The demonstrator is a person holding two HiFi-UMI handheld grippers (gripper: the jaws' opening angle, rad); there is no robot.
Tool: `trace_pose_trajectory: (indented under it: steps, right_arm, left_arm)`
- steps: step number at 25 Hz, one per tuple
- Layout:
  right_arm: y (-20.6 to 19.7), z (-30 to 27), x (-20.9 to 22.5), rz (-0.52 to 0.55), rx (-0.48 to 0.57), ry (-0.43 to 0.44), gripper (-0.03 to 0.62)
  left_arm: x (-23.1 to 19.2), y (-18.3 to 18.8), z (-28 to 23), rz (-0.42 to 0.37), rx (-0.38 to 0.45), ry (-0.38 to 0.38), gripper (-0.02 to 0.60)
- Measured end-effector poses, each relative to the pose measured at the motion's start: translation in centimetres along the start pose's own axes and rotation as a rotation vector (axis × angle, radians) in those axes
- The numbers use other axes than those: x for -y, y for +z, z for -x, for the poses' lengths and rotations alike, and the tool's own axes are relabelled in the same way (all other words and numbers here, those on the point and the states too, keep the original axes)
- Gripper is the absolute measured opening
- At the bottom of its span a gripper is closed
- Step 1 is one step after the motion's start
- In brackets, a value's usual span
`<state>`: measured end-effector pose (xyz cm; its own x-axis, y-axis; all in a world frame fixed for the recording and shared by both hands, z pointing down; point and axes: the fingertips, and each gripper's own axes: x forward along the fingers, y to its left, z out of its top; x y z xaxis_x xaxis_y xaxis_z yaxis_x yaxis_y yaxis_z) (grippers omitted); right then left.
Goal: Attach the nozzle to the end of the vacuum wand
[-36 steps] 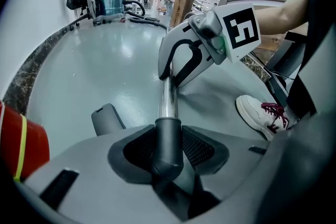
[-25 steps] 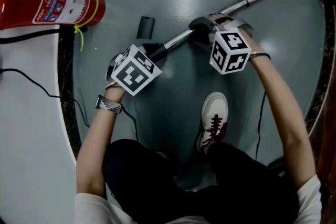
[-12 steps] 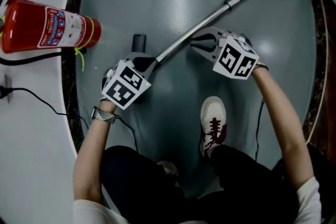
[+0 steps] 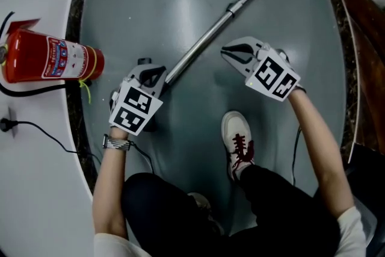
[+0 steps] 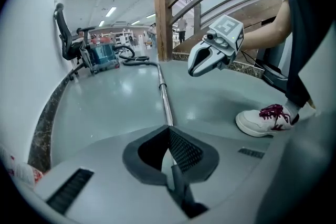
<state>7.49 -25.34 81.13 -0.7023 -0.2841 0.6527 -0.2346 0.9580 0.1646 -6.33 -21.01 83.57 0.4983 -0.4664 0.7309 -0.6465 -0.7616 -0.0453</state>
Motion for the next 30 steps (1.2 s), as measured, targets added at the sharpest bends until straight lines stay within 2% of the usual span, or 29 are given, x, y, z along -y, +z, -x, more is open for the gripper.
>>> trace_pose_trajectory:
  steps: [10, 15, 19, 24, 30]
  right_arm:
    - [3.1, 6.0, 0.3, -0.071, 0.073, -0.14, 0.032]
    - [6.4, 8.7, 0.9, -0.121, 0.138, -0.184, 0.028]
    - [9.0, 11.3, 2.0, -0.151, 0.195, -0.24, 0.028]
    - [10.6, 12.9, 1.9, -0.129, 0.227, -0.279, 0.026]
    - [10.4, 12.9, 1.6, -0.158, 0.268, -0.296, 0.026]
  left_arm:
    - [0.3, 8.3, 4.1, -0.076, 0.147, 0.078, 0.002]
    - [-0.5, 11.5, 6.3, -0.04, 0.219, 0.118, 0.002]
    - [-0.1, 14.2, 7.3, -0.049, 0.304, 0.14, 0.002]
    - [0.0, 15.3, 8.7, 0.003, 0.397, 0.155, 0.001]
    - [-0.5, 15.6, 9.3, 0.014, 0.429, 0.195, 0.001]
